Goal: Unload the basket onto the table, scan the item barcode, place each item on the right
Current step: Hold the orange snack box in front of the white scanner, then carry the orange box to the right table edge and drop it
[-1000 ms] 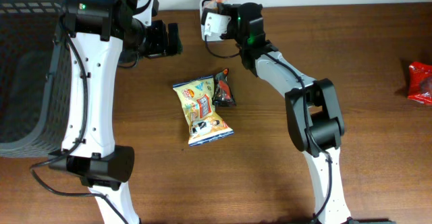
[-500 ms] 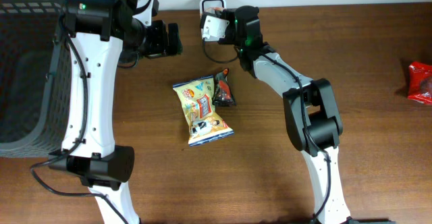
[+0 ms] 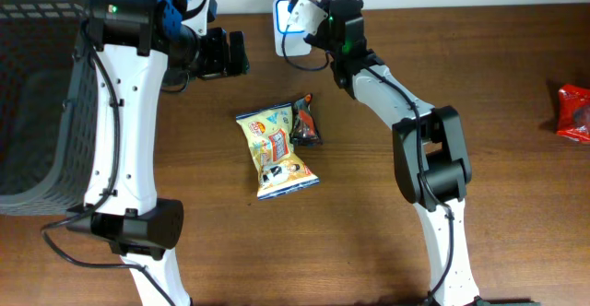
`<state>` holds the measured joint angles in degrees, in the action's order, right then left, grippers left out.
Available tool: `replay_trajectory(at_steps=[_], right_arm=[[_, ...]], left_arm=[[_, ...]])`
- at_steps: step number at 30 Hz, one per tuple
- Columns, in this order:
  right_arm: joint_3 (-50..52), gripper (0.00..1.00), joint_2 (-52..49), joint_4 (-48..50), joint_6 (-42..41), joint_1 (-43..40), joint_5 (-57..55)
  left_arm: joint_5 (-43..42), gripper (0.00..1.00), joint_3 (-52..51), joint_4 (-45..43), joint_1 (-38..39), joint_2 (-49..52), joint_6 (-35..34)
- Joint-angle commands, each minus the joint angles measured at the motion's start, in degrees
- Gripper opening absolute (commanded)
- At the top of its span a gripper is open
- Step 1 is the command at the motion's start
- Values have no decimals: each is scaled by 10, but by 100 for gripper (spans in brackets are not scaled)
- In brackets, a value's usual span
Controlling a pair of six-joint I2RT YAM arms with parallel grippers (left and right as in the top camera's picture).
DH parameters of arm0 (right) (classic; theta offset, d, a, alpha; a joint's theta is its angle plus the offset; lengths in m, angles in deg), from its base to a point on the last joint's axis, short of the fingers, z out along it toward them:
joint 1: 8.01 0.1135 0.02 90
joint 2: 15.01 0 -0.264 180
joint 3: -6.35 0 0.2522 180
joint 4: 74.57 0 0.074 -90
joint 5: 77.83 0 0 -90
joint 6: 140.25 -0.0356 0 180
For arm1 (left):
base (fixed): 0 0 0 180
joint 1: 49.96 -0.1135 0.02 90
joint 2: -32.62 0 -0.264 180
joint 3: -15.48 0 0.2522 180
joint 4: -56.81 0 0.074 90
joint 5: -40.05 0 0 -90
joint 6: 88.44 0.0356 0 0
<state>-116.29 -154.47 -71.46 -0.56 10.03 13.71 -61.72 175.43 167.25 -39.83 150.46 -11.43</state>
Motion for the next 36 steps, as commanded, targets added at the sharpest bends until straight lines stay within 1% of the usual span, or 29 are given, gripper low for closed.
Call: replay_trajectory(at_steps=[1, 2, 3, 5, 6, 7, 9, 11, 13, 15, 17, 18, 19, 20, 21, 22, 26, 28, 29, 30, 31, 33, 35, 36], right_arm=[[-11, 4, 14, 69, -157, 0, -95], [-11, 4, 33, 78, -237, -13, -103], [-11, 4, 49, 72, -274, -25, -102], [-11, 4, 98, 0, -329, -73, -134], [-11, 4, 121, -65, -365, -100, -183], [-11, 4, 146, -167, -400, -144, -254], [-11, 4, 161, -312, -402, -218, -311], [-10, 4, 161, -455, -402, -301, -303], [-10, 4, 152, -516, -402, -364, -301], [-10, 4, 137, -562, -402, -426, -242], [-9, 4, 118, -578, -402, -474, -199], [-8, 10, 112, -582, -402, -489, -197], [-8, 48, 108, -582, -402, -501, -197], [-8, 78, 106, -582, -402, -508, -197], [-8, 94, 106, -581, -402, -510, -197], [-8, 99, 106, -581, -402, -509, -197], [-10, 99, 147, -586, -402, -502, -268], [-10, 99, 219, -580, -404, -497, -261], [-10, 99, 252, -579, -421, -491, -238], [-10, 99, 290, -579, -461, -481, -194], [-10, 99, 331, -581, -488, -461, -128], [-10, 99, 384, -602, -494, -402, 21], [-10, 99, 398, -648, -494, -323, 138], [-10, 99, 393, -679, -494, -287, 144]], left_arm=[[2, 99, 0, 0, -1, -12, 9], [2, 99, 0, 0, -1, -12, 9], [2, 99, 0, 0, -1, -12, 9], [2, 99, 0, 0, -1, -12, 9], [2, 99, 0, 0, -1, -12, 9], [2, 99, 0, 0, -1, -12, 9], [2, 99, 0, 0, -1, -12, 9], [2, 99, 0, 0, -1, -12, 9], [2, 99, 0, 0, -1, -12, 9], [2, 99, 0, 0, -1, -12, 9], [2, 99, 0, 0, -1, -12, 9], [2, 99, 0, 0, -1, -12, 9], [2, 99, 0, 0, -1, -12, 9], [2, 99, 0, 0, -1, -12, 9], [2, 99, 0, 0, -1, -12, 9], [2, 99, 0, 0, -1, -12, 9], [2, 99, 0, 0, -1, -12, 9], [2, 99, 0, 0, -1, -12, 9], [2, 99, 0, 0, -1, -12, 9], [2, 99, 0, 0, -1, -12, 9], [2, 99, 0, 0, -1, -12, 9], [2, 99, 0, 0, -1, -12, 9], [2, 99, 0, 0, -1, -12, 9], [2, 99, 0, 0, -1, -12, 9]])
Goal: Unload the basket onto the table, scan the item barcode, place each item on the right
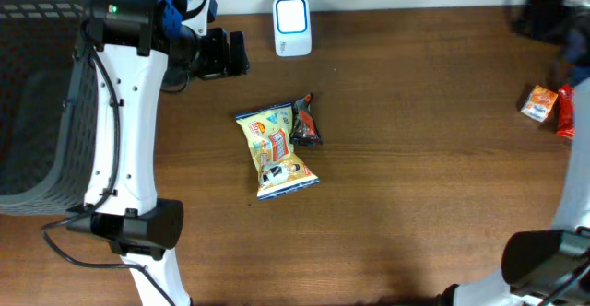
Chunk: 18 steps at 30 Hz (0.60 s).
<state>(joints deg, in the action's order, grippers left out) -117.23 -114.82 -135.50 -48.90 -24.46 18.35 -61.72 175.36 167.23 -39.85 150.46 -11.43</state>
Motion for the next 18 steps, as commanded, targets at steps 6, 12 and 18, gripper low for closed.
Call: replay_trajectory(at_steps=[6, 12, 18], right_arm=[[0, 99, -18, -216, -10, 217, 113], [0, 98, -18, -228, 59, 236, -64], [0, 99, -18, -229, 59, 231, -103]], left_arm=[[2, 99, 0, 0, 0, -12, 9], [2, 99, 0, 0, 0, -12, 9], [-13, 99, 0, 0, 0, -12, -1]])
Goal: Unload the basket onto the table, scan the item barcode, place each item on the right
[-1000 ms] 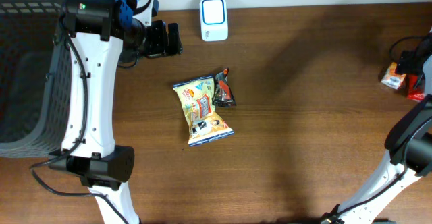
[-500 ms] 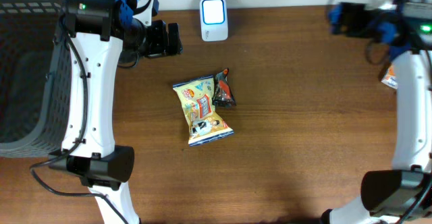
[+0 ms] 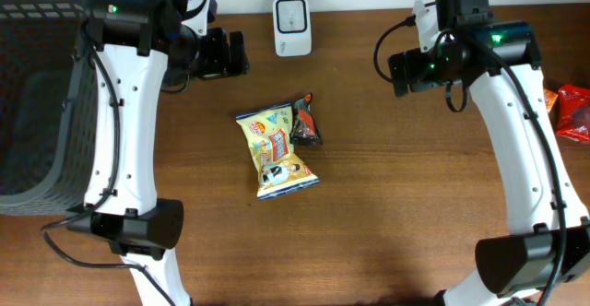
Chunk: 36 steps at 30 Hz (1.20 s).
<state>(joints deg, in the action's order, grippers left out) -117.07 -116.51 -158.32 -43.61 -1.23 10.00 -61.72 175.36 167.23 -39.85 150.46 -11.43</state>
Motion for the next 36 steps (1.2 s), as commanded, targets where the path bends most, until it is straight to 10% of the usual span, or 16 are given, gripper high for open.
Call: replay_trajectory(at_steps=[1, 5, 9, 17, 24, 36], right_arm=[[-1, 99, -2, -1, 6, -1, -20], [-1, 99, -2, -1, 6, -1, -20], [-1, 99, -2, -1, 6, -1, -19], [-1, 99, -2, -1, 6, -1, -20], [-1, 99, -2, -1, 6, -1, -20], [-1, 99, -2, -1, 6, -1, -20]], left_arm=[[-29, 99, 0, 0, 0, -12, -8], [-51, 100, 0, -5, 4, -11, -14], [180, 84, -65, 1, 9, -11, -83], [77, 90, -172, -47, 22, -11, -14], [96, 48, -180, -54, 22, -11, -15], [66, 67, -323, -67, 22, -8, -15]])
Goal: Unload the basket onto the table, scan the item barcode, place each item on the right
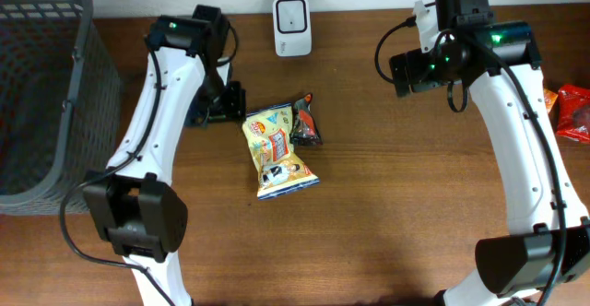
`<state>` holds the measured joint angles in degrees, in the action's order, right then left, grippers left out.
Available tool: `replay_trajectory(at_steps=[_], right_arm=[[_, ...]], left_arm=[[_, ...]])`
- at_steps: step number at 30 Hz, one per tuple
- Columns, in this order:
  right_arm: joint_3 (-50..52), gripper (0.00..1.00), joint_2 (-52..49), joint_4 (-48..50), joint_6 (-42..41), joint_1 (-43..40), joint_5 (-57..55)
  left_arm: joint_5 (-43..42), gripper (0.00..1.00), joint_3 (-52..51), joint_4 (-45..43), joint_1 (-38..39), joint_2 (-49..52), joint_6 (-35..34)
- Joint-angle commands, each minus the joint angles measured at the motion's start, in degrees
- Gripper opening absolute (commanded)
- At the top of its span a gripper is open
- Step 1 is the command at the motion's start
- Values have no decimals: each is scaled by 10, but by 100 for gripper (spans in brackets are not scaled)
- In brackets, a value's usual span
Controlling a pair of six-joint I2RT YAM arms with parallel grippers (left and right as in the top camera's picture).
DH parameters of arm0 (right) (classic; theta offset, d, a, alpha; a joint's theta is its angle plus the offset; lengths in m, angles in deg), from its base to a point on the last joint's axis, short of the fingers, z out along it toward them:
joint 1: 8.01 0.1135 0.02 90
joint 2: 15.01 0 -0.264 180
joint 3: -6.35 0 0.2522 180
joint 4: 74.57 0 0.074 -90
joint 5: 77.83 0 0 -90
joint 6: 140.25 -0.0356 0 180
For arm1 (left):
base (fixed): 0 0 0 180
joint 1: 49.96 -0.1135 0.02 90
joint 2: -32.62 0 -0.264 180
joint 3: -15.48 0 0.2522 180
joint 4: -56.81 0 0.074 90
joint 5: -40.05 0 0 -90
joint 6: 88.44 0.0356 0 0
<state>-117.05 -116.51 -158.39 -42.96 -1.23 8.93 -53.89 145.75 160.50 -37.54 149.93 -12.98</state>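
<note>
A yellow snack bag (277, 151) lies flat in the middle of the table. A small dark packet (305, 122) touches its upper right corner. The white barcode scanner (291, 14) stands at the back edge. My left gripper (236, 104) is down at the bag's upper left corner, fingers apart and open, pointing right at it. My right gripper (402, 72) hovers to the right of the scanner, well away from both packets. From above its fingers are too dark to read.
A grey mesh basket (37, 94) fills the left side. A red packet (573, 112) lies at the far right edge, beyond the right arm. Bare wood lies in front of the snack bag.
My left gripper has moved from the back, left of the scanner, forward to the yellow bag's upper left corner. The right arm, bag, dark packet and scanner are unchanged.
My right gripper was first at the scanner at the back. Then the right arm was at the far right, with a small orange packet next to the red one. Then it hovered right of the scanner and has stayed there. The left gripper stayed at the back until now.
</note>
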Motion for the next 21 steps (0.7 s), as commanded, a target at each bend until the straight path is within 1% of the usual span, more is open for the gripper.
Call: replay_trajectory(at_steps=[1, 2, 5, 8, 10, 13, 14, 15, 19, 21], right_arm=[[-2, 99, -2, 0, 0, -1, -9], [-2, 99, -2, 0, 0, -1, -9], [-2, 98, -2, 0, 0, -1, -9], [-2, 99, -2, 0, 0, -1, -9], [-2, 99, -2, 0, 0, -1, -9], [-2, 98, -2, 0, 0, -1, -9], [-2, 99, -2, 0, 0, -1, -9], [-2, 99, -2, 0, 0, -1, -9], [-2, 99, -2, 0, 0, -1, -9], [-2, 98, -2, 0, 0, -1, -9]], left_arm=[[-12, 63, -37, 0, 0, -3, 1], [-12, 58, -51, -5, 4, -3, 1], [-12, 53, -69, -33, 17, -3, 1], [-12, 53, -69, -59, 21, -3, 1], [-2, 68, -69, -60, 21, -3, 1], [52, 80, -69, -75, 21, -3, 1], [53, 88, -69, -87, 21, -3, 1], [57, 98, -69, -104, 20, -3, 1], [68, 99, -69, -119, 20, -3, 1], [68, 99, -69, -120, 4, -3, 1]])
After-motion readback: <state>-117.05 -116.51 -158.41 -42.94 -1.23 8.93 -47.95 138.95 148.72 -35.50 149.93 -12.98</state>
